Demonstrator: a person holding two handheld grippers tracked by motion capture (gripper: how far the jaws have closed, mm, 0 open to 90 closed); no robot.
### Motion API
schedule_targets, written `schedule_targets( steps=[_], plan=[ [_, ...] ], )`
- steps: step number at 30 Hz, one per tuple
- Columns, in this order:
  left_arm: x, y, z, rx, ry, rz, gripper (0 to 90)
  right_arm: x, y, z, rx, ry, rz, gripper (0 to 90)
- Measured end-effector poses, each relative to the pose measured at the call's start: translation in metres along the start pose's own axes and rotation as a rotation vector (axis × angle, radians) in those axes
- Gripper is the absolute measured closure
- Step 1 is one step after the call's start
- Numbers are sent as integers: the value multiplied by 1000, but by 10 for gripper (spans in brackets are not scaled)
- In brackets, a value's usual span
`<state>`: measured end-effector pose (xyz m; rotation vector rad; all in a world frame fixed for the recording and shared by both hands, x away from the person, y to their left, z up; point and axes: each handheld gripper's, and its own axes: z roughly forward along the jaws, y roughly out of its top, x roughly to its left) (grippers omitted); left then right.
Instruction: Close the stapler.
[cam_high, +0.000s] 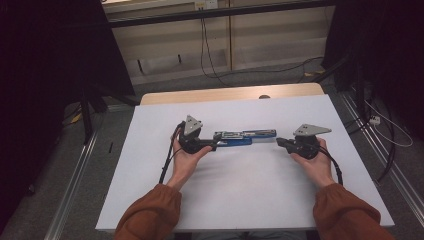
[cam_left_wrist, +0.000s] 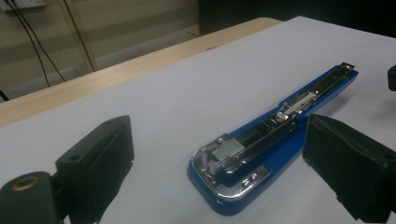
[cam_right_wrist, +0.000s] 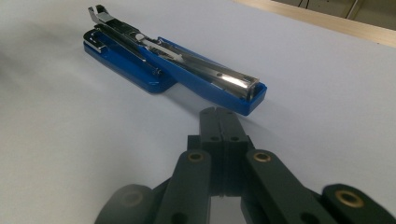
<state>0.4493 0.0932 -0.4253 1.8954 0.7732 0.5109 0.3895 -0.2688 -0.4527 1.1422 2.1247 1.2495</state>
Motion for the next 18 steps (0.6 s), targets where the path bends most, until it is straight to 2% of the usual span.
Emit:
schedule_targets(
  steps=[3,9,15,16,17,18],
  plan=[
    [-2,-2,4,17,-28,-9,134,-1,0,1,8,-21,-5,900],
    [-3,-5,7,53,-38,4,244,-2,0,1,12,-25,2,900],
    [-2,-6,8,54,-63,-50,368,-2,1,2,18,-25,0,900],
    [-1,-6,8,51,-79,-62,401,-2,1,2,20,-24,1,900],
    [-2,-6,8,50,-86,-66,426,-2,1,2,21,-23,0,900],
    [-3,-6,8,55,-75,-53,428,-2,1,3,23,-23,-2,900]
  ],
)
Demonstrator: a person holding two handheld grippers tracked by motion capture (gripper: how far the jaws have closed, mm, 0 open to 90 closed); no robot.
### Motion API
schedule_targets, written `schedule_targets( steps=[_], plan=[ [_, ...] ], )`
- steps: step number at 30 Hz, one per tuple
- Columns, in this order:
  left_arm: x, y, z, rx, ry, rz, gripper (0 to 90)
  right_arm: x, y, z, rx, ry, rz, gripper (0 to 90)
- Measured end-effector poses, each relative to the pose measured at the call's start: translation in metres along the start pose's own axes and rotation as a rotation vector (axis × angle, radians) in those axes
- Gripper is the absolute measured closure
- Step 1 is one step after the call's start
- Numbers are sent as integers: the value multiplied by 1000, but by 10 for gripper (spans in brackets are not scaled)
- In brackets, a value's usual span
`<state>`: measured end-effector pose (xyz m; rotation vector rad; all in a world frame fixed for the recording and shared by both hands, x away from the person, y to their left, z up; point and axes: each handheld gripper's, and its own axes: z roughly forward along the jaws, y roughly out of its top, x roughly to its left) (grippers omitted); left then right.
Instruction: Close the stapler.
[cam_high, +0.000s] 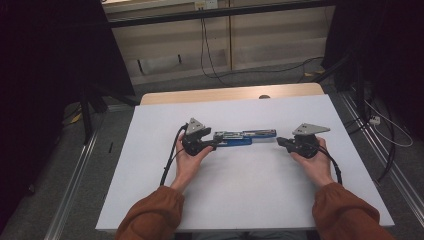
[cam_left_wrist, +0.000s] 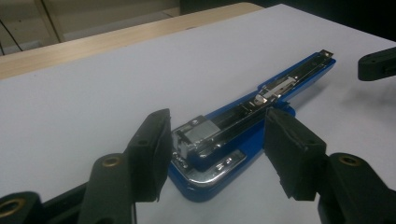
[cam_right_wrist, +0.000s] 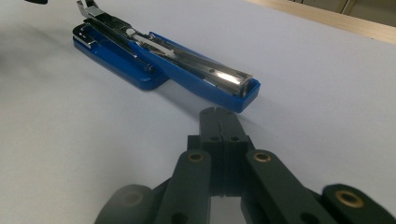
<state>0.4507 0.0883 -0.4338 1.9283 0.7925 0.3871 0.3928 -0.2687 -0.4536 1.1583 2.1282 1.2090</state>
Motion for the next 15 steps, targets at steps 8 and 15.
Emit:
schedule_targets(
  steps=[8,15],
  plan=[
    [-1,0,0,13,-46,-3,655,1,1,2,19,28,-5,900],
    [6,2,-1,32,-21,-9,796,-2,9,2,23,37,-8,900]
  ],
)
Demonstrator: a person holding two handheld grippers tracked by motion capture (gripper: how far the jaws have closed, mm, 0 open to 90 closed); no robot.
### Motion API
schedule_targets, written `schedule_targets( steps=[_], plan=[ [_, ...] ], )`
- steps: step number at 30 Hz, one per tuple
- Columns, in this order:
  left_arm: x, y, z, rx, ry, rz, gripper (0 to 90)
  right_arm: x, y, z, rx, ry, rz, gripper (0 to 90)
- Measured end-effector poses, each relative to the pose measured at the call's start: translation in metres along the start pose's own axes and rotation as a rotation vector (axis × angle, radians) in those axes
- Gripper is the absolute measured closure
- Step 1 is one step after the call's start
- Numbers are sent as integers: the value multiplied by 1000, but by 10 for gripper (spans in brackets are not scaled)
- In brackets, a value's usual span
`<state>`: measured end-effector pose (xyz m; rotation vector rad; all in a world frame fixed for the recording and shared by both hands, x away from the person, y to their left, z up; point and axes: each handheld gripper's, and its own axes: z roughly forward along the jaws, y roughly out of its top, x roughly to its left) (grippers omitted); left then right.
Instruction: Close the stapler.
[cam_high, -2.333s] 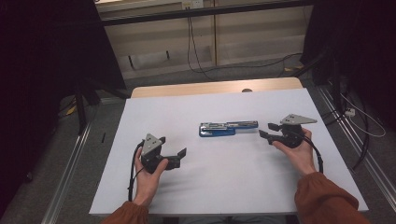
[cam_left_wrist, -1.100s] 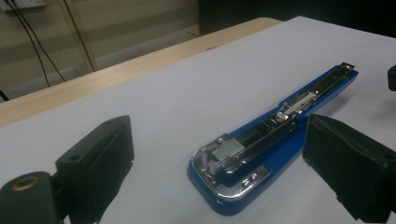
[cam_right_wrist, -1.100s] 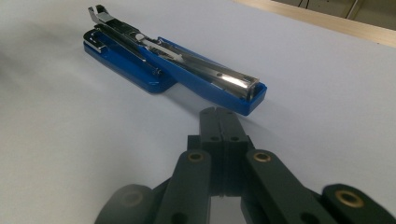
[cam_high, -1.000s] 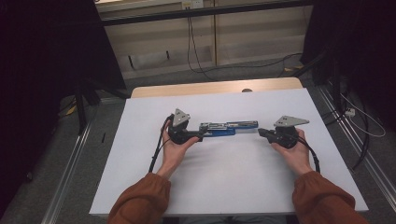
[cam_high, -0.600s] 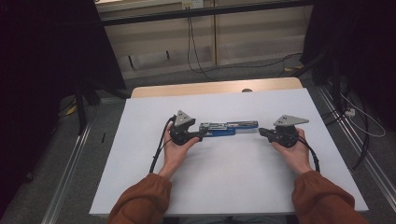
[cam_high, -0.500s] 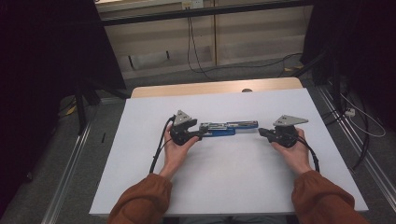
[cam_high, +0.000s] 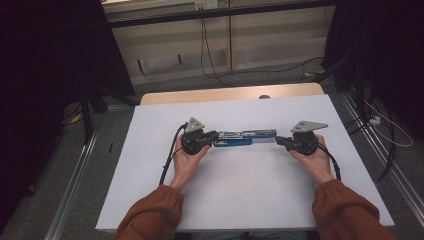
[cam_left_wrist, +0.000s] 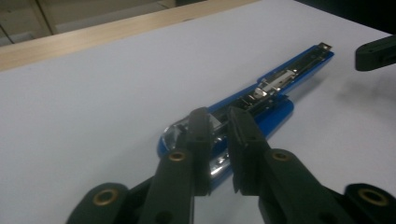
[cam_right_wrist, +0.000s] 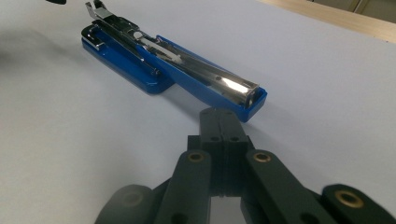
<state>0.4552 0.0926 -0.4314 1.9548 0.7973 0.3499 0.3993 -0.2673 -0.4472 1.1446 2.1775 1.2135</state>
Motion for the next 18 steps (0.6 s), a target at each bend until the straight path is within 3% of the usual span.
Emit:
schedule_targets(
  steps=[2,6,10,15,18],
  plan=[
    [1,2,2,-9,-4,-10,823,-2,2,0,-1,1,10,900],
    [-4,1,8,18,-4,40,900,-2,-1,4,26,10,20,900],
    [-4,-2,13,67,-2,66,900,-2,0,8,41,7,21,900],
    [-1,-5,18,94,-3,83,900,-3,7,12,75,0,13,900],
    [-1,-6,19,102,6,86,900,-2,9,14,81,21,19,900]
  ],
)
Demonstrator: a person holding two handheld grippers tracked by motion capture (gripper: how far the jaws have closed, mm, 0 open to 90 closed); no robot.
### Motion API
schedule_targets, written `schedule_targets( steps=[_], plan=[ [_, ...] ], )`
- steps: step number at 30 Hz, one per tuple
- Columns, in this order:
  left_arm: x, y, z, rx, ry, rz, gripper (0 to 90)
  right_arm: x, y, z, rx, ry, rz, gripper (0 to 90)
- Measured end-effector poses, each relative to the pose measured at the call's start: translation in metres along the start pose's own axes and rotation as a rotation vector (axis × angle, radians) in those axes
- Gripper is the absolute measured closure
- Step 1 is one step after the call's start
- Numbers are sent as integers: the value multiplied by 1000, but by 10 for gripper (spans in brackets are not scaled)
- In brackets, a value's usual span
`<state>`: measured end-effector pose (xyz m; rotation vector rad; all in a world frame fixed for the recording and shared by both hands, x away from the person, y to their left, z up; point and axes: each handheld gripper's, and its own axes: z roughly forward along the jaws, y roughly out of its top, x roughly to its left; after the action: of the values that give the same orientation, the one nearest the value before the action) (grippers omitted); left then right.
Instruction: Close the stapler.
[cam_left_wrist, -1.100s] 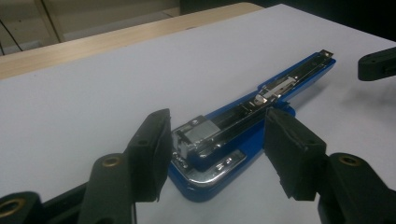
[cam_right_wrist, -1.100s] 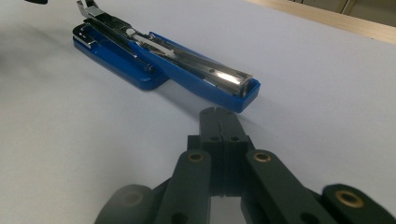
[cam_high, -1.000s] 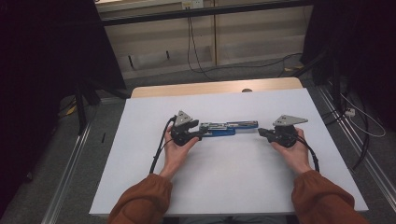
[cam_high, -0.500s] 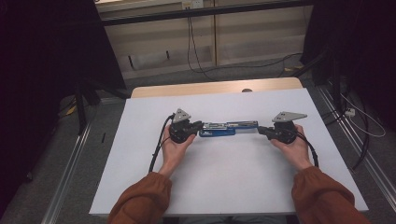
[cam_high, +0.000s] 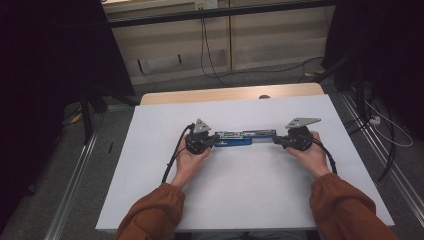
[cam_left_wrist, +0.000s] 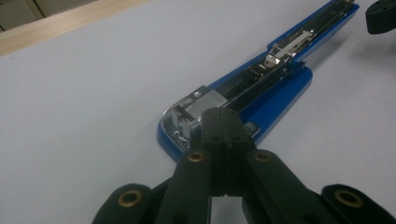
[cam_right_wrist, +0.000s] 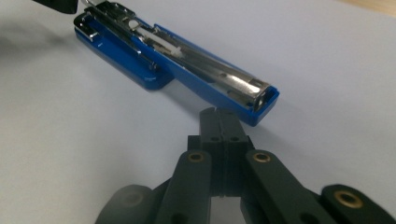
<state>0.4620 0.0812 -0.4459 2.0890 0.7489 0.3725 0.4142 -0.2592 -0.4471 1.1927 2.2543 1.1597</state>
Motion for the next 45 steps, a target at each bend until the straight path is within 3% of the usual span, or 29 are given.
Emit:
schedule_targets(
  steps=[8,12,16,17,23,33,45],
  plan=[
    [-8,-1,8,15,-7,16,900,2,-4,15,44,0,3,900],
    [-6,0,10,14,-16,4,900,2,-5,19,61,-1,8,900],
    [-5,-2,10,1,-23,0,900,1,-5,19,56,1,20,900],
    [-5,-3,10,-2,-30,-19,900,1,-5,19,56,1,22,900],
    [-4,-4,11,-16,-21,-15,900,2,-4,20,61,-30,9,900],
    [-4,-4,11,-15,-20,-10,900,1,-2,23,54,-56,28,900],
    [-3,-4,10,-15,-30,-15,900,1,-2,23,45,-59,23,900]
  ],
)
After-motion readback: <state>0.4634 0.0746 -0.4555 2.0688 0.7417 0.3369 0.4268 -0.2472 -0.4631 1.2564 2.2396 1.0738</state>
